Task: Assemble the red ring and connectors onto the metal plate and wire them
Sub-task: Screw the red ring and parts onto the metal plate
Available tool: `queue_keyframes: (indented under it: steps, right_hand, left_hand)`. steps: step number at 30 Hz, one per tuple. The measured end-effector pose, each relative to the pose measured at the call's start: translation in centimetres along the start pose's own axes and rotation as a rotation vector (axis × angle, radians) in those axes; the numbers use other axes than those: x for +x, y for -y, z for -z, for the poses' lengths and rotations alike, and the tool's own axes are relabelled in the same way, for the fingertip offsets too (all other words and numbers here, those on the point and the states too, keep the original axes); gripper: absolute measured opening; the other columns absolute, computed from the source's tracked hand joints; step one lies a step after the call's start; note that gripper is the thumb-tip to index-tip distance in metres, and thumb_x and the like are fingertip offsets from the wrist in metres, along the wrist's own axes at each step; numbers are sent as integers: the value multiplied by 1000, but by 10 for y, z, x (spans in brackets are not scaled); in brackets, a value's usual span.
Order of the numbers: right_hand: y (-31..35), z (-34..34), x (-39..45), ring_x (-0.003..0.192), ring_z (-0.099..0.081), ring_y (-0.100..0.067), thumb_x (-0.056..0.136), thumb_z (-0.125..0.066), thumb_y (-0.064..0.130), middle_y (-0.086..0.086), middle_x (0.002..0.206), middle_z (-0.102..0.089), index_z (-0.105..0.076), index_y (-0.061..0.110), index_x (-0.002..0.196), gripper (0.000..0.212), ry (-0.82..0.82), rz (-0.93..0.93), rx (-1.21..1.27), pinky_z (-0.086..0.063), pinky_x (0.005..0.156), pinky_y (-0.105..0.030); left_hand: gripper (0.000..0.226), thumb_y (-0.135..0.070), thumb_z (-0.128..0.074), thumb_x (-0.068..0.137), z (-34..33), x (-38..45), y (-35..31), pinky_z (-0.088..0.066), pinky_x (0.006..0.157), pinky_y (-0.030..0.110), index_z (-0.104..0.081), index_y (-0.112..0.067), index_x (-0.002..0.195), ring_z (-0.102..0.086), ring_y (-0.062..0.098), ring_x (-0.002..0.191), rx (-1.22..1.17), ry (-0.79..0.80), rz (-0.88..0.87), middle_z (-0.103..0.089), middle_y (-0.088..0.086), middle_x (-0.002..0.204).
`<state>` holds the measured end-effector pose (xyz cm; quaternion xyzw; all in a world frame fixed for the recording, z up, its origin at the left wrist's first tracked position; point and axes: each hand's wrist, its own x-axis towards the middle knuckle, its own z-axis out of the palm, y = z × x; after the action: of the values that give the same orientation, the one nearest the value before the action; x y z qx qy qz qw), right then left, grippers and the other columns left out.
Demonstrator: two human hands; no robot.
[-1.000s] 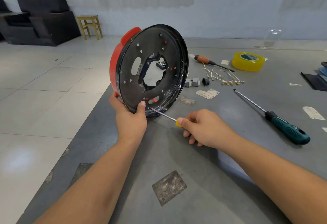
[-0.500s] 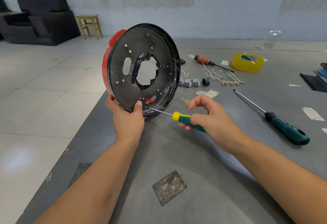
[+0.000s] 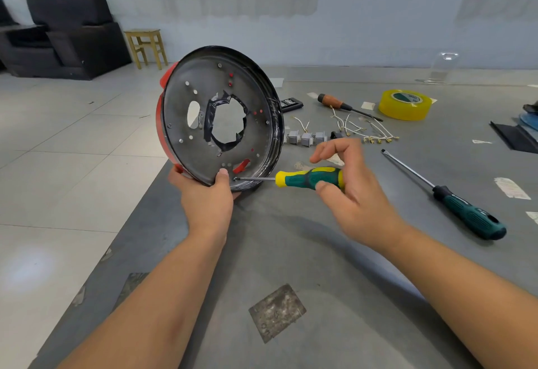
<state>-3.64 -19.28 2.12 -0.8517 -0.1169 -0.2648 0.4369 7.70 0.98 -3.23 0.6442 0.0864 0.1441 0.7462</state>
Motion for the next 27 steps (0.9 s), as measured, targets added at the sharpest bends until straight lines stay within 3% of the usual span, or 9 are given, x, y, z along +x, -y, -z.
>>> queue_keyframes:
  steps: [2,6,10,14,17,19,21,23,27]
  right_hand:
    - [1,4,-2,77,-68,-23,95,-52,10,0,114,-59,-42,43,115,40,64,57,32,-56,73,-40]
    - [-1,4,-2,83,-77,-10,105,-55,14,-5,107,-71,-63,11,124,21,-45,133,19,-63,77,-30]
    - [1,2,2,61,-68,-10,105,-34,54,9,69,-68,-63,32,107,36,-55,-31,-283,-57,66,-40]
    - [-1,9,5,93,-63,-15,96,-41,27,9,107,-58,-41,34,122,27,92,-47,-134,-47,80,-24]
    - [4,14,11,96,-70,-13,100,-45,11,1,118,-60,-44,28,123,29,150,-18,44,-53,81,-18]
    - [5,12,13,87,-75,-7,105,-51,12,1,108,-70,-52,23,122,20,88,55,14,-59,77,-20]
    - [8,9,15,66,-73,-2,106,-52,34,7,77,-72,-58,31,113,11,-38,77,-140,-59,67,-26]
    - [10,6,17,57,-67,-9,102,-40,56,5,67,-68,-53,39,105,22,-89,32,-275,-56,63,-36]
    - [6,11,23,97,-64,-12,102,-39,37,10,118,-57,-43,32,133,32,65,-60,-195,-50,81,-30]
  left_hand:
    - [70,-26,-71,78,0,0,-1,-59,96,54,-35,-29,139,-69,23,114,-11,4,0,-62,-18,119]
    - [68,-24,-70,79,0,1,1,-59,96,53,-36,-31,138,-69,21,114,-23,12,0,-62,-17,121]
    - [70,-25,-69,79,0,1,2,-59,96,53,-35,-33,140,-70,20,113,-41,18,21,-62,-20,118]
    - [71,-26,-68,78,0,1,2,-60,95,53,-34,-34,140,-70,19,111,-45,18,23,-62,-23,115]
    - [72,-27,-69,78,0,0,1,-59,96,53,-34,-32,141,-70,21,112,-29,24,17,-61,-23,116]
    - [73,-27,-69,78,-1,0,1,-59,96,53,-34,-33,141,-70,22,112,-26,23,18,-61,-23,116]
    - [73,-28,-69,78,0,-1,1,-59,96,53,-34,-33,141,-70,22,113,-8,29,6,-61,-24,115]
    - [72,-28,-69,78,0,-2,1,-59,96,53,-35,-33,140,-69,22,113,7,35,-3,-61,-25,114]
    - [72,-29,-69,77,0,-2,1,-58,98,54,-35,-34,141,-69,23,115,0,38,4,-61,-24,116]
